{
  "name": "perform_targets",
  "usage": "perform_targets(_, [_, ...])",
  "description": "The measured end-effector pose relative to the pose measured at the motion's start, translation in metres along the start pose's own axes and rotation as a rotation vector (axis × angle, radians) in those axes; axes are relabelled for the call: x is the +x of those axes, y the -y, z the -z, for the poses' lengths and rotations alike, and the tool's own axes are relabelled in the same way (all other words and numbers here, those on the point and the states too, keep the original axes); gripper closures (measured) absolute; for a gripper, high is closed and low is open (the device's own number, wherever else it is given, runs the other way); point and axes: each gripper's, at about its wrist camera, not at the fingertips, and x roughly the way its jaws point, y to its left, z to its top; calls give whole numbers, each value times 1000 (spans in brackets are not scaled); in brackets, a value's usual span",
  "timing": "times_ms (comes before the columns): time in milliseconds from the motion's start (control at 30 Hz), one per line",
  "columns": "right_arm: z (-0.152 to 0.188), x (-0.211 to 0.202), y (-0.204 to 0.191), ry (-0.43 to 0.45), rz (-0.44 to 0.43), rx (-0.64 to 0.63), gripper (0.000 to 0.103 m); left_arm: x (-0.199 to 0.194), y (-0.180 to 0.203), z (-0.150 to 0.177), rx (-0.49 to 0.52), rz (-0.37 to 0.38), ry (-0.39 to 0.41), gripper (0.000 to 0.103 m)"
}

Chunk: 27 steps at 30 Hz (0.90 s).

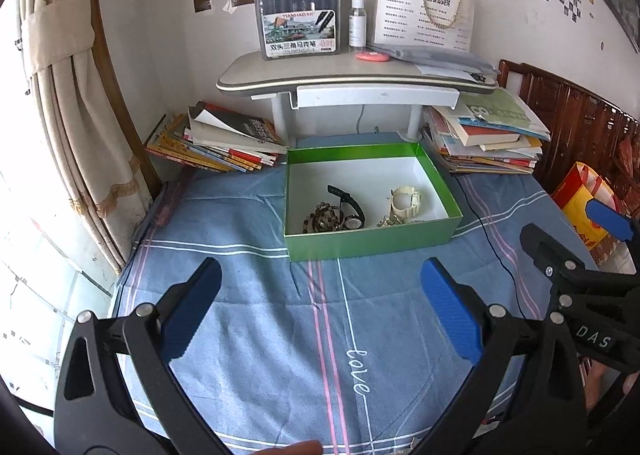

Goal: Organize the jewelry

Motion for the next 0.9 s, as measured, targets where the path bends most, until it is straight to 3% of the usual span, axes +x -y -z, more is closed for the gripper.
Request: perform_targets(900, [4,-12,2,24,4,8,3,-6,-1,0,10,8,9,4])
